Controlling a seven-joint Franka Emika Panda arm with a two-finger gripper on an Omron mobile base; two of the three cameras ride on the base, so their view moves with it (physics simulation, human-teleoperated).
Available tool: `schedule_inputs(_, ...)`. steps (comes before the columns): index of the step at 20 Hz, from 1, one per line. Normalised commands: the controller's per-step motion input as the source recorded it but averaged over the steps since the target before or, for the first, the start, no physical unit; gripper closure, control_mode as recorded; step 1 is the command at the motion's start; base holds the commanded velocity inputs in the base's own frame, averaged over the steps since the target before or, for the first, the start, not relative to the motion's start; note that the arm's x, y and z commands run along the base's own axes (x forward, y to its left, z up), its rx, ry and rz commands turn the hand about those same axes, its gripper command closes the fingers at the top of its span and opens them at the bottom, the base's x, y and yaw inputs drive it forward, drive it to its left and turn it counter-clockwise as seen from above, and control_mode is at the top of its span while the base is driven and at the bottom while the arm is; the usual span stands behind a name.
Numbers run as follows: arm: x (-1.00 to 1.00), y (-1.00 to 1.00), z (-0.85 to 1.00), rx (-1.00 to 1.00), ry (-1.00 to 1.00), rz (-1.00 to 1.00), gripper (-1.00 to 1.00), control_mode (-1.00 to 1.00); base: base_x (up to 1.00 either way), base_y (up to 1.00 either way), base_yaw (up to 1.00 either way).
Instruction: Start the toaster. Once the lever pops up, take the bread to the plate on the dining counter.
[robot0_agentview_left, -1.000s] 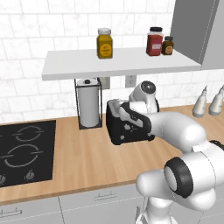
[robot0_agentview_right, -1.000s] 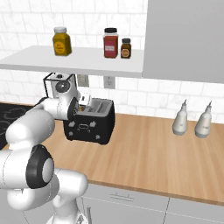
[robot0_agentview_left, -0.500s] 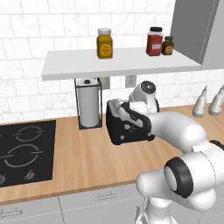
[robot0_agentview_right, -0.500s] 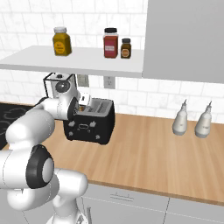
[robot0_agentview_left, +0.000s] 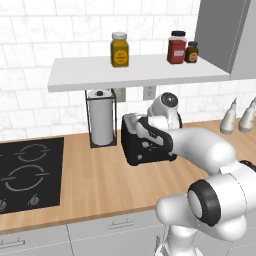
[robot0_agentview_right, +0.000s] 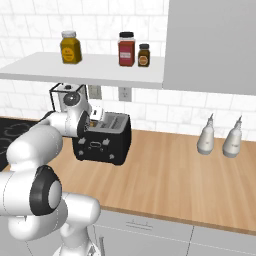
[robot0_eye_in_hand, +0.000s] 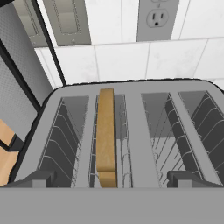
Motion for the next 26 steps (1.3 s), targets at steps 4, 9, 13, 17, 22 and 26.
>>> schedule_inputs(4, 0.0, 0.0, 0.0, 0.0, 0.0, 0.0, -1.0, -1.0, 0.0, 0.0, 0.0)
schedule_inputs(9, 0.0, 0.0, 0.0, 0.0, 0.0, 0.0, -1.0, -1.0, 0.0, 0.0, 0.0)
schedule_inputs(13, 0.0, 0.0, 0.0, 0.0, 0.0, 0.0, -1.0, -1.0, 0.0, 0.0, 0.0)
schedule_inputs(17, 0.0, 0.0, 0.0, 0.0, 0.0, 0.0, -1.0, -1.0, 0.0, 0.0, 0.0)
schedule_inputs(22, 0.0, 0.0, 0.0, 0.0, 0.0, 0.0, -1.0, -1.0, 0.0, 0.0, 0.0)
schedule_inputs(26, 0.0, 0.0, 0.0, 0.0, 0.0, 0.0, -1.0, -1.0, 0.0, 0.0, 0.0)
